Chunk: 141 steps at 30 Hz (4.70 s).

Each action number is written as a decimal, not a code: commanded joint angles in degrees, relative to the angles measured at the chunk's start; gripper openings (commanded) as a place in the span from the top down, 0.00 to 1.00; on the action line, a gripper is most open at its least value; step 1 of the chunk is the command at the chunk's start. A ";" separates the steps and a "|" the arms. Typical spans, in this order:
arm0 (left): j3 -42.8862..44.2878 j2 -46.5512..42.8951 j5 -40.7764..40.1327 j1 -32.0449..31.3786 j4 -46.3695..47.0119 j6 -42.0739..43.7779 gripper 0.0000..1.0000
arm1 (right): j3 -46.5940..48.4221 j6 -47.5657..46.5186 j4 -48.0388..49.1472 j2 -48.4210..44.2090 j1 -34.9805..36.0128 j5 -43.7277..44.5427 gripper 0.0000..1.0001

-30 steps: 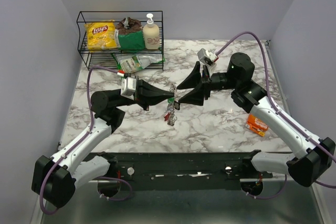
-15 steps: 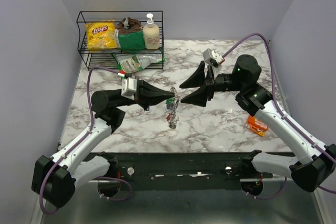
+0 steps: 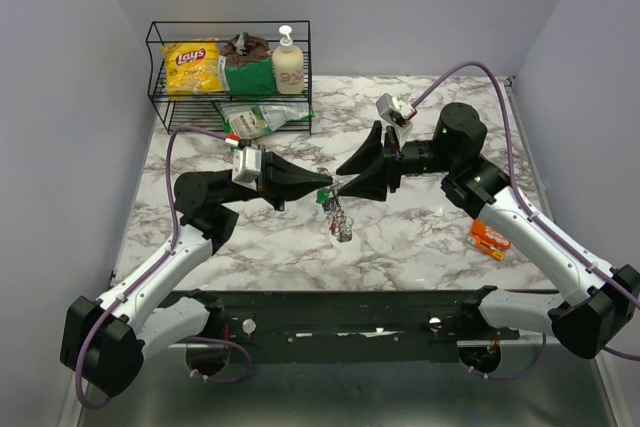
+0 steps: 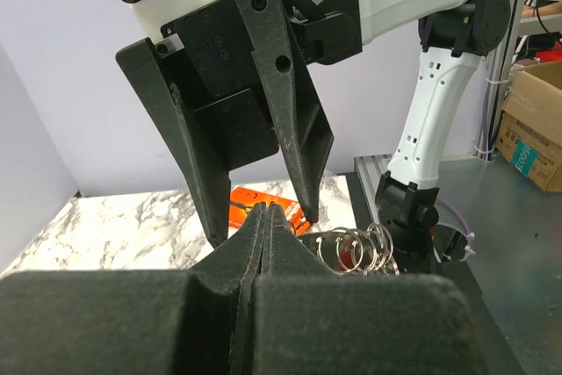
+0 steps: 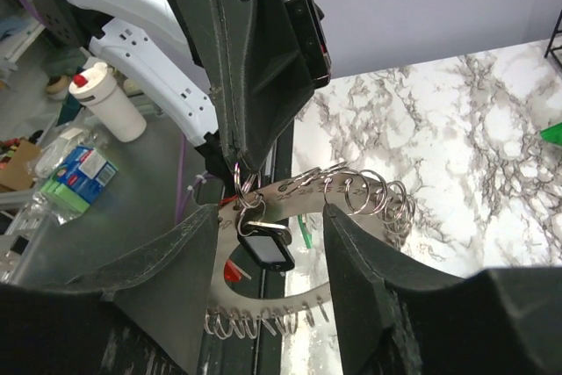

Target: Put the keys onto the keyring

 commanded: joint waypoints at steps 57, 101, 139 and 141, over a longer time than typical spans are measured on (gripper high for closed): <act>29.90 3.60 -0.03 -0.29 -84.60 46.59 0.49 | 0.60 -6.63 -7.62 0.44 1.27 5.71 0.99; 19.96 3.76 -7.15 -0.29 -68.67 32.61 0.01 | -3.27 -3.91 -10.00 1.14 1.18 18.36 0.86; 13.80 13.95 -82.13 -0.21 -71.65 8.17 0.01 | -24.97 5.85 -5.60 -0.35 -9.00 42.19 0.01; 13.89 14.66 -82.04 -0.12 -71.83 8.00 0.01 | -25.68 5.85 -5.60 -0.88 -11.03 43.06 0.01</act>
